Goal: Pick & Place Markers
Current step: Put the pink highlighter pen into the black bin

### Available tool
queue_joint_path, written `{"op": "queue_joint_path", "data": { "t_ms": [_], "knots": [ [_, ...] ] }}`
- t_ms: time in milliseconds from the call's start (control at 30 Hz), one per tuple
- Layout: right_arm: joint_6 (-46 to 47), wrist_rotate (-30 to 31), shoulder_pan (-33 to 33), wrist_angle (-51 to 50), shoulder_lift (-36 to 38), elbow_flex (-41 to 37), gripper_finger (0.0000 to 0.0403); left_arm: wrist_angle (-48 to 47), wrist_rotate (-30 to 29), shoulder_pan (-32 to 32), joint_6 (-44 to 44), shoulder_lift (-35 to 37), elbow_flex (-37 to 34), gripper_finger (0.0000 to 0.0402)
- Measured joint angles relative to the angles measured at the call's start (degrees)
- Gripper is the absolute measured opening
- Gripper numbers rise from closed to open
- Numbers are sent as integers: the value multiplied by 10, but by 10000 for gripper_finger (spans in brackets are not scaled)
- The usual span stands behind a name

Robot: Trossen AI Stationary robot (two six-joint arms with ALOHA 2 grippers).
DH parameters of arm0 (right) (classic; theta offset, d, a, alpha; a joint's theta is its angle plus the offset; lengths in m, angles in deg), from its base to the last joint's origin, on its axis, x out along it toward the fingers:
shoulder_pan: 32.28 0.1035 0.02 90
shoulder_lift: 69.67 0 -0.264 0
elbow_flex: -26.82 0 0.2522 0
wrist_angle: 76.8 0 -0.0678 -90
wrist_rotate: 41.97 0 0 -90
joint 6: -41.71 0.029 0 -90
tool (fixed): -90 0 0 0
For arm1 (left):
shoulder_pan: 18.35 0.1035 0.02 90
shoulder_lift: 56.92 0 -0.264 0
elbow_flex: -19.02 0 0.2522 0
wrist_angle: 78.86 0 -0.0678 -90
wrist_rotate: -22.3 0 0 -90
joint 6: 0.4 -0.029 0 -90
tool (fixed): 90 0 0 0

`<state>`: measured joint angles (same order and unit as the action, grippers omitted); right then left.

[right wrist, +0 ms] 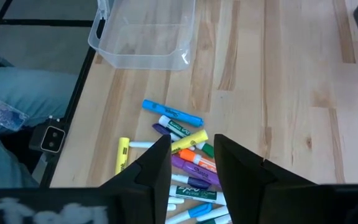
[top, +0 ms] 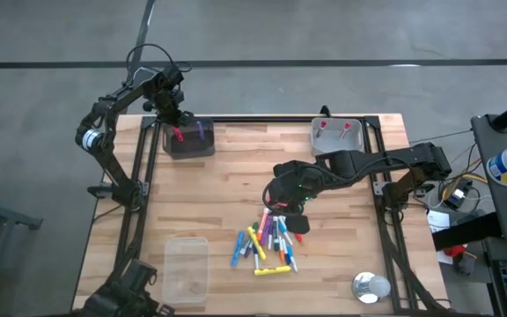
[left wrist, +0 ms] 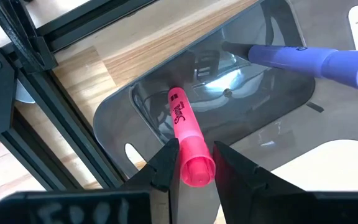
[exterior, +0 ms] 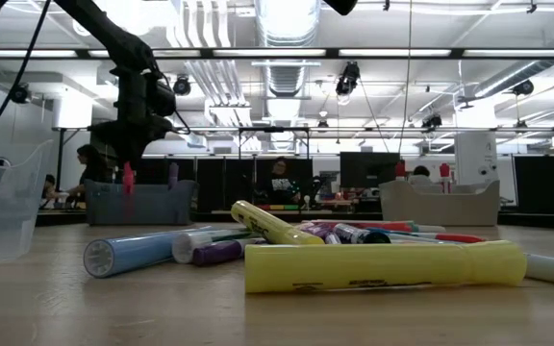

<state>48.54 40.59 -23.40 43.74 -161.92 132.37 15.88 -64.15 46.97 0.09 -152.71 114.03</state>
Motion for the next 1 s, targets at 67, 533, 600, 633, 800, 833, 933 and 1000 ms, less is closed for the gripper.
{"op": "queue_joint_path", "data": {
  "t_ms": [67,533,600,633,800,833,933,1000],
  "knots": [
    [0,0,0,0,0,0,114,0,0,0,1,0,0,80],
    [0,0,0,0,0,0,114,-3,0,0,6,0,0,81],
    [0,0,0,0,0,0,114,-4,0,0,6,0,0,81],
    [0,0,0,0,0,0,114,-5,0,0,6,0,0,81],
    [0,0,0,-1,0,0,114,-5,2,0,6,0,0,81],
    [0,0,0,-1,0,0,114,-5,3,0,6,0,0,81],
    [0,0,0,-1,0,0,114,-5,3,0,5,0,0,81],
    [0,0,0,-1,0,0,114,-6,4,0,5,0,0,81]
  ]
}}
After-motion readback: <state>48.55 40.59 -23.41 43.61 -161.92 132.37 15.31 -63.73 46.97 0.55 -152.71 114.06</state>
